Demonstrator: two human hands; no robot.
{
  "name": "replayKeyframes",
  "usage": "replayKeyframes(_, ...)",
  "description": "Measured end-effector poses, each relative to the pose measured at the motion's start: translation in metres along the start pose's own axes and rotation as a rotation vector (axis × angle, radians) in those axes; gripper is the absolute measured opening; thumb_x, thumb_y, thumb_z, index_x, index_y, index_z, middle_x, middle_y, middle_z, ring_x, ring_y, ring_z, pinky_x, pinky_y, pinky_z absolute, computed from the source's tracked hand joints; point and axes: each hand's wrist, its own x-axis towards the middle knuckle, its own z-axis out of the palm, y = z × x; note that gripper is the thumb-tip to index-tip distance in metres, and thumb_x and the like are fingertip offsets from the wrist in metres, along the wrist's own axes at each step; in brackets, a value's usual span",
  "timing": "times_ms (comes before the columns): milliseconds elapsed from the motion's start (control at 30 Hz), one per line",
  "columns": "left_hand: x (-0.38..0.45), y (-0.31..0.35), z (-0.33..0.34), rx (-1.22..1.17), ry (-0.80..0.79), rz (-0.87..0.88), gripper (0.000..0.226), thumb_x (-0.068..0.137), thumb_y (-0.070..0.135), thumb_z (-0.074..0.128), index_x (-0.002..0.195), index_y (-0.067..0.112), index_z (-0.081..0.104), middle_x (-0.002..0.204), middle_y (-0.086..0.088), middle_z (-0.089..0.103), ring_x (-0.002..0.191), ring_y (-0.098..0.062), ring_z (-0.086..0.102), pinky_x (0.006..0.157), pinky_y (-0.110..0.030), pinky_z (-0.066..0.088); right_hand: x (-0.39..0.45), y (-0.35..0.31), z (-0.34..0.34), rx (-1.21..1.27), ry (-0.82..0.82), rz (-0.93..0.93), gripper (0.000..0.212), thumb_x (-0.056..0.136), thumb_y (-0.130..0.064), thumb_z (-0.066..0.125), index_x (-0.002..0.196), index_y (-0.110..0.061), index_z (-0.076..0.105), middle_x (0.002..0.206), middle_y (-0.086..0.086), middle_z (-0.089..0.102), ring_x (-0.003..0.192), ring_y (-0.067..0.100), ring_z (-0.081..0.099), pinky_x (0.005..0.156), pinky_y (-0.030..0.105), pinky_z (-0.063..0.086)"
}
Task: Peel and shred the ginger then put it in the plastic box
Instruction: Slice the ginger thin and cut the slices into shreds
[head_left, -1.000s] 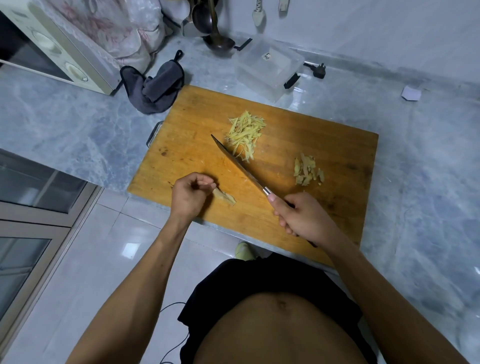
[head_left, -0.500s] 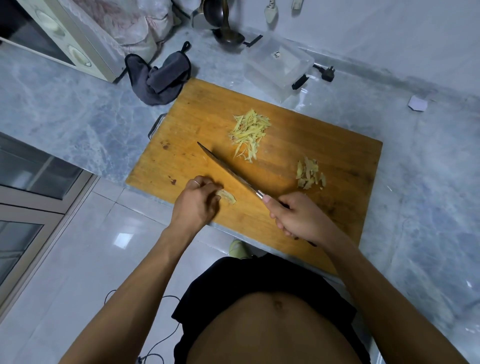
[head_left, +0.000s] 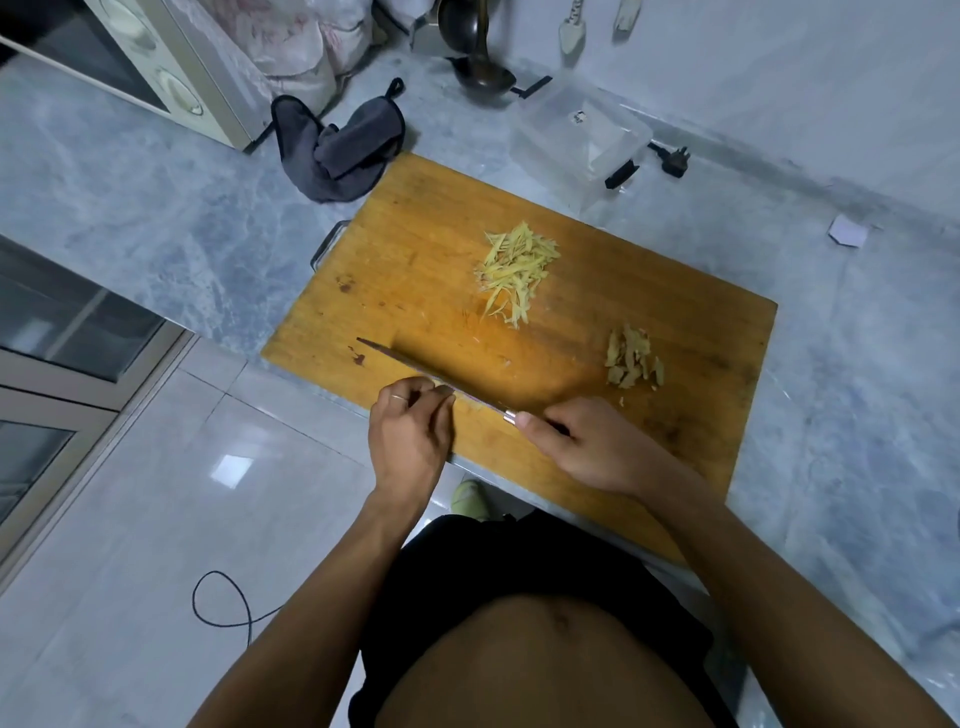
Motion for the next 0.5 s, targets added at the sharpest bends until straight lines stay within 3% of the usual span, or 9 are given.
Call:
replayKeyframes(67,-0.001,-0.001,0.003,0.024,0.007,0.008,0.016,0.086,0.009,0.073,0.101,0.015,0.077,0.103,-0.007,0.065,0.094,-0.026,0.052,0.072,-0.038,0.051,0.001,-0.002,-0.002,-0.004,-0.012,0.006,0.066,0.097,-0.062,0.042,0.060,-0.008,0.041,0.054,0.001,0.038,0.047,0.013,0.039,0.053,0.035,0.032)
replayKeyframes(200,-0.002,0.000,0.005,0.106,0.013,0.139,0.015,0.086,0.005,0.070,0.101,0.005,0.075,0.111,-0.013,0.064,0.101,-0.029,0.053,0.073,-0.037,0.050,0.008,-0.003,-0.004,0.017,-0.082,0.080,0.092,0.078,-0.086,0.023,0.069,0.000,0.051,0.063,0.008,0.050,0.062,0.032,0.058,0.063,0.044,0.046)
replayKeyframes(300,-0.003,-0.001,0.006,0.125,-0.007,0.228,0.017,0.090,0.005,0.063,0.103,0.001,0.073,0.109,-0.013,0.066,0.104,-0.030,0.060,0.075,-0.038,0.055,0.011,-0.003,-0.005,0.027,-0.132,0.126,0.102,0.076,-0.089,0.020,0.082,0.005,0.060,0.070,0.012,0.058,0.076,0.036,0.065,0.069,0.045,0.050)
replayKeyframes(400,-0.010,-0.006,0.005,0.126,-0.074,0.272,0.026,0.094,0.012,0.057,0.115,0.003,0.070,0.119,-0.017,0.064,0.116,-0.034,0.060,0.088,-0.040,0.054,0.010,-0.005,-0.007,0.027,-0.169,0.145,0.086,0.096,-0.071,0.025,0.085,0.006,0.064,0.074,0.015,0.068,0.075,0.033,0.067,0.075,0.042,0.053)
replayKeyframes(500,-0.014,-0.013,0.002,0.155,-0.163,0.335,0.034,0.097,0.017,0.055,0.125,0.000,0.064,0.127,-0.023,0.059,0.126,-0.039,0.052,0.101,-0.044,0.049,0.009,-0.011,-0.008,0.006,-0.177,0.154,0.072,0.100,-0.064,0.025,0.069,-0.006,0.055,0.066,0.009,0.058,0.061,0.023,0.056,0.063,0.034,0.042)
